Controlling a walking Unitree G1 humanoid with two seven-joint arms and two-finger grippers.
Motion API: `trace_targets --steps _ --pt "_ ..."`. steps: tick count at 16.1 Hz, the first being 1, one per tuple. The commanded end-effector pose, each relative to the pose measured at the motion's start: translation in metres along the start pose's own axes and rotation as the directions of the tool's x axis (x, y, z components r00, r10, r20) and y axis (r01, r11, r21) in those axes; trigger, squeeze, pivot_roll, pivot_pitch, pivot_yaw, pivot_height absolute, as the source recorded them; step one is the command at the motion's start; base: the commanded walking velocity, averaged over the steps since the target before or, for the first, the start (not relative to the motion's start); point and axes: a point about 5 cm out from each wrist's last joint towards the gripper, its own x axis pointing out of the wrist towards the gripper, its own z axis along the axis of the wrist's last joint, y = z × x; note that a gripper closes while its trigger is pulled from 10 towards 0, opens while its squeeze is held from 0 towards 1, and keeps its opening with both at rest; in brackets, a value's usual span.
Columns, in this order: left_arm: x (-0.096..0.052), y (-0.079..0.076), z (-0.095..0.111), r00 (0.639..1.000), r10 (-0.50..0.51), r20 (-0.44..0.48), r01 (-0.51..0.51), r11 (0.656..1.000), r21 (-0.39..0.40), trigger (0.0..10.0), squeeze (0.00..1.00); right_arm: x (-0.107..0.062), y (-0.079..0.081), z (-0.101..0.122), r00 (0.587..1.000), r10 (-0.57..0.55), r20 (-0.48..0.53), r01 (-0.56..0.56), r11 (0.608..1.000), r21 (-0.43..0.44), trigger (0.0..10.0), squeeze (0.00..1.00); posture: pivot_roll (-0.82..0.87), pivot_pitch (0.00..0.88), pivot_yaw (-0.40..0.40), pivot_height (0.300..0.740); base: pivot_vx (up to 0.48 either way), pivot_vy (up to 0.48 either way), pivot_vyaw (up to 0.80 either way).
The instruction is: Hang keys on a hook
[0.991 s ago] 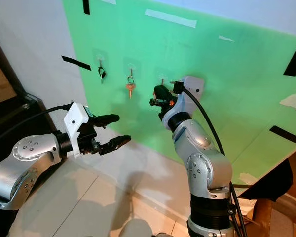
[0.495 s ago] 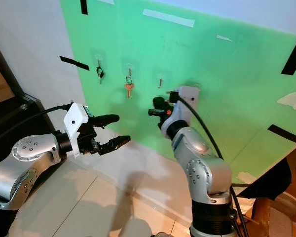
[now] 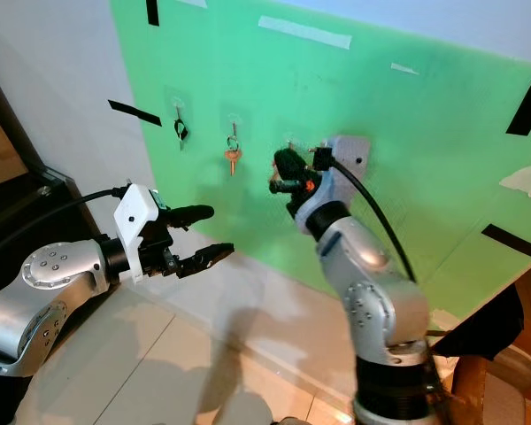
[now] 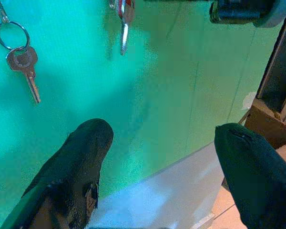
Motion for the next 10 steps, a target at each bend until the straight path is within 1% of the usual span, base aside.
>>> trace_targets --steps 1,4,7,8,10 --pt "0.000 -0.001 0.002 1.000 -0.009 -0.002 0.009 1.000 0.014 10.0 0.00 0.000 0.002 0.004 1.000 0.013 0.006 -0.013 1.000 -0.019 10.0 0.00 -0.01 0.000 -0.044 0.740 0.000 0.000 0.00" --pt "0.002 -0.001 0.002 1.000 -0.013 -0.004 0.013 1.000 0.013 10.0 0.00 0.002 -0.001 0.012 0.999 0.002 0.038 -0.001 1.000 -0.022 10.0 0.00 -0.02 0.000 -0.037 0.740 0.000 0.000 0.00" --pt "0.002 -0.001 0.002 1.000 -0.015 -0.007 0.015 1.000 0.016 10.0 0.00 0.005 0.005 0.009 0.999 0.044 0.015 -0.043 0.999 -0.032 10.0 0.00 -0.02 0.000 -0.037 0.740 0.000 0.000 0.00" --pt "0.002 0.000 0.002 1.000 -0.014 -0.007 0.015 1.000 0.017 10.0 0.00 0.006 0.006 0.008 0.999 0.037 0.016 -0.036 0.999 -0.035 10.0 0.00 -0.02 0.000 -0.038 0.740 0.000 0.000 0.00" --pt "0.002 0.000 0.002 1.000 -0.014 -0.008 0.014 1.000 0.019 10.0 0.00 0.010 0.000 0.010 0.999 -0.022 0.032 0.023 0.999 -0.030 10.0 0.00 -0.02 0.000 -0.038 0.740 0.000 0.000 0.00"
